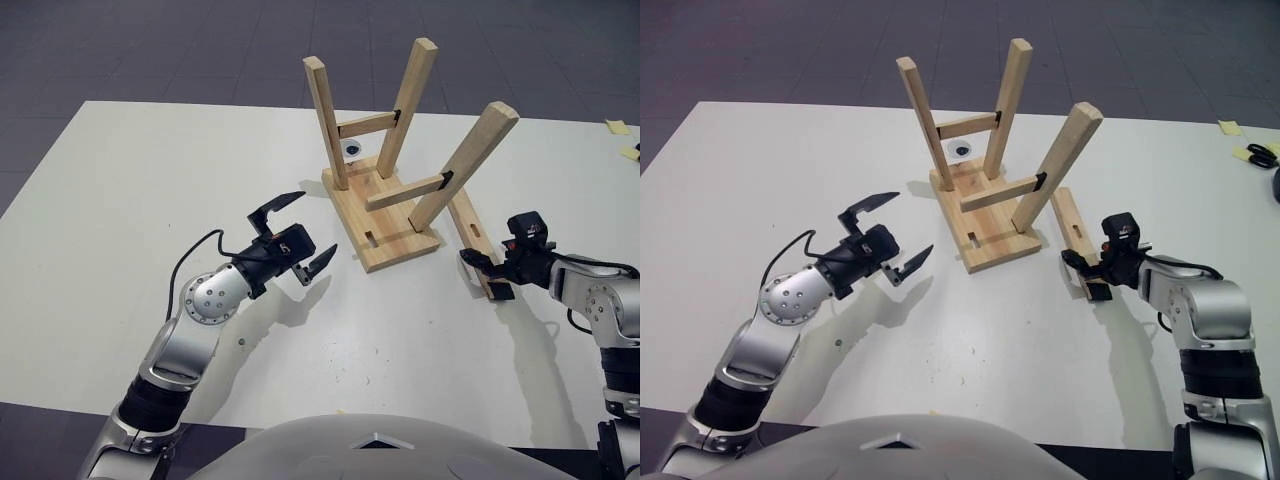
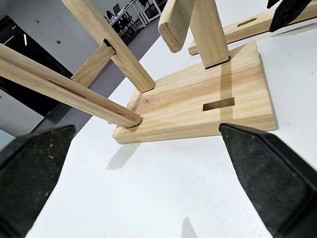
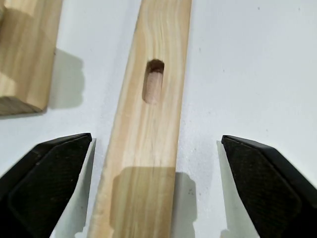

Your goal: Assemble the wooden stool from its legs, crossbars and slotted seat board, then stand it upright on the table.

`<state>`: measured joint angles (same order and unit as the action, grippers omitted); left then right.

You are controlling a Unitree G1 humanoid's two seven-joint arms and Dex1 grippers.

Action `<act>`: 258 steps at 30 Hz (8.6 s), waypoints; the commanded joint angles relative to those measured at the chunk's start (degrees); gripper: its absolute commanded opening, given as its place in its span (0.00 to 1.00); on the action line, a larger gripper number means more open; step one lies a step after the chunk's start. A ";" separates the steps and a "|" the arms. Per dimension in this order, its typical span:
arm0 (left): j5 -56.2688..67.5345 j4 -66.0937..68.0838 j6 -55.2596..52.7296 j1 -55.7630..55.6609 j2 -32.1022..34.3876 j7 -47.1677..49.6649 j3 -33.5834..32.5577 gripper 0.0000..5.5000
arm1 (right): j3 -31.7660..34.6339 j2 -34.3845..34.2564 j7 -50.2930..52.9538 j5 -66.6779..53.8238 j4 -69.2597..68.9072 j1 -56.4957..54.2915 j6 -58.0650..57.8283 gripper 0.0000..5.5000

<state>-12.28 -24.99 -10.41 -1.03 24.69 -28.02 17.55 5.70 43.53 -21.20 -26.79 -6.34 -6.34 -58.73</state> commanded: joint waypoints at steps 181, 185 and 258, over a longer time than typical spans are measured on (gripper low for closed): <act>37.50 -10.65 -35.40 -12.30 -1.48 17.39 -20.63 0.18 | -3.61 -16.41 -9.13 -27.74 -24.21 -3.05 13.44 0.45; 35.21 -8.50 -32.12 -9.55 -3.23 16.69 -18.52 0.18 | -4.44 -16.53 -9.19 -27.30 -24.32 -2.72 13.79 0.45; 56.80 -11.20 -46.33 -15.68 -5.99 19.58 -35.57 0.18 | -7.04 -13.53 -8.17 -24.67 -28.73 10.63 18.67 0.44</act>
<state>40.65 -35.22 -54.77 -15.72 20.36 -9.44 -16.79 1.16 28.29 -29.91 -52.88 -38.18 1.16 -35.57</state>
